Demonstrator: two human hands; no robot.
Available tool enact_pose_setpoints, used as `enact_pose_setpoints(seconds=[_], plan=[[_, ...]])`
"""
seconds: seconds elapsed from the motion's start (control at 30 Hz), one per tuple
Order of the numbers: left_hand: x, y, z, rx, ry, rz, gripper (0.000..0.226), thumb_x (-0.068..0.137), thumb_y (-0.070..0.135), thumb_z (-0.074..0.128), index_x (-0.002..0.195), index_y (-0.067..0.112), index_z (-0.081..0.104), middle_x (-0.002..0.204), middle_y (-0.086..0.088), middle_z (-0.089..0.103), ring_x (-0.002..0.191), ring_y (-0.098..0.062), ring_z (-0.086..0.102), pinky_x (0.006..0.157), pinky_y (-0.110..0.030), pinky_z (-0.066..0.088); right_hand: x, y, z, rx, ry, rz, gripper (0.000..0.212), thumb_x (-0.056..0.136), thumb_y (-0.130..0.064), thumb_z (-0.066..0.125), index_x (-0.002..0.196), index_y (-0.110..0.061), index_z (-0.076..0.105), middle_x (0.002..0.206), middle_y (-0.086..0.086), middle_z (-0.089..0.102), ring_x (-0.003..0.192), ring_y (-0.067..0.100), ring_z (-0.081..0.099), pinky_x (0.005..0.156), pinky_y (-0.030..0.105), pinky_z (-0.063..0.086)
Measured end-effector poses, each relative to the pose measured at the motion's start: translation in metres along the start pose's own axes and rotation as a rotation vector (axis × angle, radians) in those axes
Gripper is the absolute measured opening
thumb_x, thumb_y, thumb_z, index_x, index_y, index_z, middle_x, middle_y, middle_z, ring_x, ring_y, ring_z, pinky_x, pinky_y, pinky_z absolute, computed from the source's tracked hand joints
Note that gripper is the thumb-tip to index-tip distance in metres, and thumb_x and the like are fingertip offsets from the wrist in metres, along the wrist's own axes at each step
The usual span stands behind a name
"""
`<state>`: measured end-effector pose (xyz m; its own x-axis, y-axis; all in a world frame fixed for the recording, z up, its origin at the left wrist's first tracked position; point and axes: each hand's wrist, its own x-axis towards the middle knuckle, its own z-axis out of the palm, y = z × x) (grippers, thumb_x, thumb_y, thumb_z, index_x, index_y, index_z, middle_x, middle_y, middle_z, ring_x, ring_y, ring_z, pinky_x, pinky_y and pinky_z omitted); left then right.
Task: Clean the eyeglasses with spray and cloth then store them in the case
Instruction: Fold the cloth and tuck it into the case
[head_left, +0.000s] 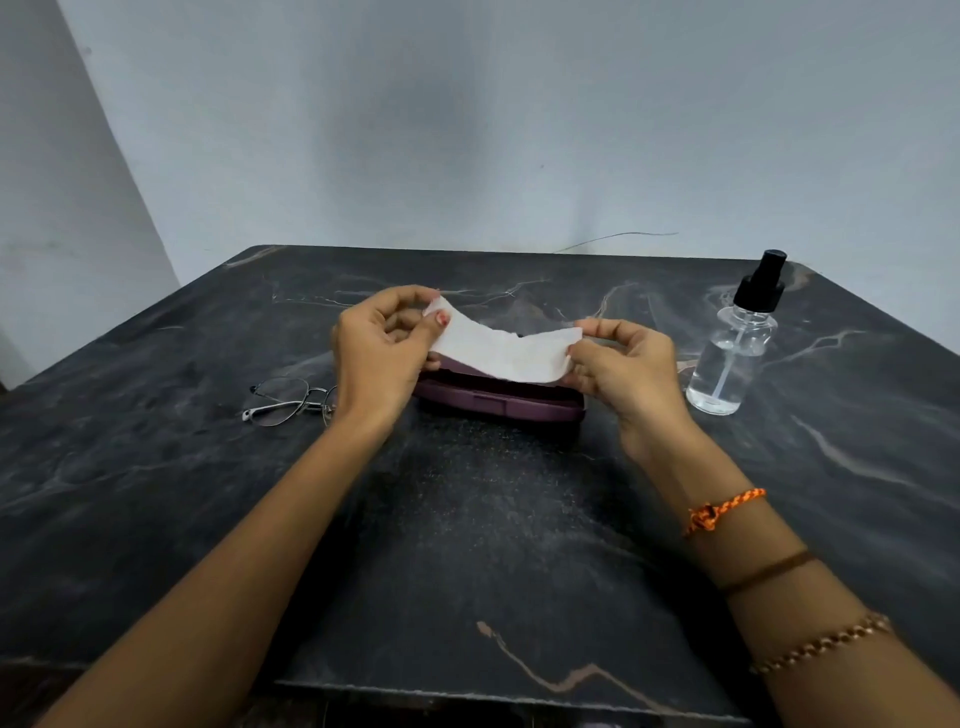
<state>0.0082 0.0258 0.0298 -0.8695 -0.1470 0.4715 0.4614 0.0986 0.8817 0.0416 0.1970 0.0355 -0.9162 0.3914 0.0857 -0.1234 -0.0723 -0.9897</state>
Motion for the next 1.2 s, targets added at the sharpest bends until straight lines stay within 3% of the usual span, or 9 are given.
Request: enact_pose_setpoints(seconds=[0.13,0.3,0.37,0.5,0.73,0.83,0.97,1.1,1.2], plan=[[0.0,-0.003,-0.001,0.186,-0.048,0.056,0.017,0.082,0.002,0.062,0.087,0.018,0.065,0.068,0.002,0.057,0.056,-0.009,0.059,0.048,-0.016,0.053,0.007,0.004,-0.005,-0.148,-0.008,-0.004,0.026,0.076,0.014,0.051,0.074,-0.011,0.059,0.074,0.007,0.061,0.069,0.016,0.064,0.051,0.017,0.056],[-0.001,-0.003,-0.003,0.46,-0.125,0.117,0.013,0.079,0.004,0.066,0.088,0.013,0.071,0.07,-0.02,0.066,0.056,-0.024,0.055,0.069,-0.043,0.057,0.011,0.005,-0.01,-0.364,-0.039,-0.089,0.027,0.074,0.011,0.052,0.065,-0.01,0.067,0.065,0.006,0.064,0.061,0.012,0.062,0.056,0.019,0.057],[-0.003,-0.002,-0.003,0.529,-0.159,0.101,0.013,0.078,0.007,0.068,0.087,0.015,0.072,0.072,-0.022,0.067,0.053,-0.019,0.052,0.074,-0.039,0.056,0.013,0.004,-0.012,-0.475,-0.04,-0.133,0.024,0.074,0.009,0.054,0.066,-0.008,0.069,0.068,0.011,0.067,0.058,0.015,0.062,0.065,0.029,0.058],[-0.007,0.0,-0.003,0.581,-0.184,0.061,0.013,0.077,0.01,0.069,0.089,0.013,0.072,0.067,-0.004,0.063,0.053,-0.007,0.051,0.082,-0.029,0.049,0.011,0.001,-0.015,-0.678,-0.097,-0.174,0.016,0.075,0.003,0.058,0.074,-0.003,0.073,0.076,0.017,0.071,0.07,0.019,0.065,0.08,0.04,0.056],[-0.007,0.0,-0.005,0.583,-0.235,-0.064,0.011,0.078,0.011,0.068,0.088,0.013,0.071,0.058,0.009,0.056,0.056,-0.004,0.052,0.074,-0.024,0.044,0.004,-0.005,-0.016,-0.711,-0.108,-0.234,0.015,0.078,-0.007,0.059,0.077,-0.001,0.073,0.072,0.01,0.07,0.077,0.025,0.067,0.079,0.045,0.056],[-0.007,0.0,-0.005,0.593,-0.255,-0.076,0.01,0.077,0.011,0.068,0.087,0.014,0.07,0.059,0.008,0.056,0.06,-0.01,0.055,0.076,-0.027,0.046,0.001,-0.007,-0.015,-0.684,-0.126,-0.235,0.01,0.076,-0.012,0.066,0.076,-0.005,0.073,0.072,0.011,0.071,0.069,0.02,0.066,0.074,0.038,0.057],[-0.005,-0.001,-0.006,0.595,-0.275,-0.092,0.009,0.077,0.012,0.069,0.086,0.015,0.07,0.064,0.003,0.06,0.061,-0.013,0.057,0.076,-0.027,0.048,0.0,-0.006,-0.014,-0.73,-0.168,-0.222,0.005,0.073,-0.002,0.067,0.077,-0.001,0.07,0.068,0.015,0.069,0.053,0.017,0.064,0.066,0.029,0.057],[-0.006,-0.001,-0.007,0.587,-0.281,-0.072,0.011,0.077,0.011,0.069,0.088,0.013,0.069,0.07,-0.003,0.064,0.06,-0.013,0.058,0.07,-0.026,0.047,0.0,-0.004,-0.015,-0.899,-0.141,-0.258,0.012,0.072,-0.003,0.065,0.081,-0.007,0.071,0.072,0.012,0.066,0.069,0.025,0.066,0.069,0.029,0.053],[-0.006,0.0,-0.006,0.623,-0.256,-0.013,0.012,0.077,0.01,0.069,0.089,0.012,0.07,0.067,0.0,0.062,0.054,-0.006,0.053,0.069,-0.023,0.044,0.0,-0.004,-0.015,-0.96,-0.143,-0.259,0.014,0.071,-0.005,0.066,0.083,-0.009,0.072,0.065,0.004,0.058,0.069,0.02,0.059,0.065,0.023,0.042]])
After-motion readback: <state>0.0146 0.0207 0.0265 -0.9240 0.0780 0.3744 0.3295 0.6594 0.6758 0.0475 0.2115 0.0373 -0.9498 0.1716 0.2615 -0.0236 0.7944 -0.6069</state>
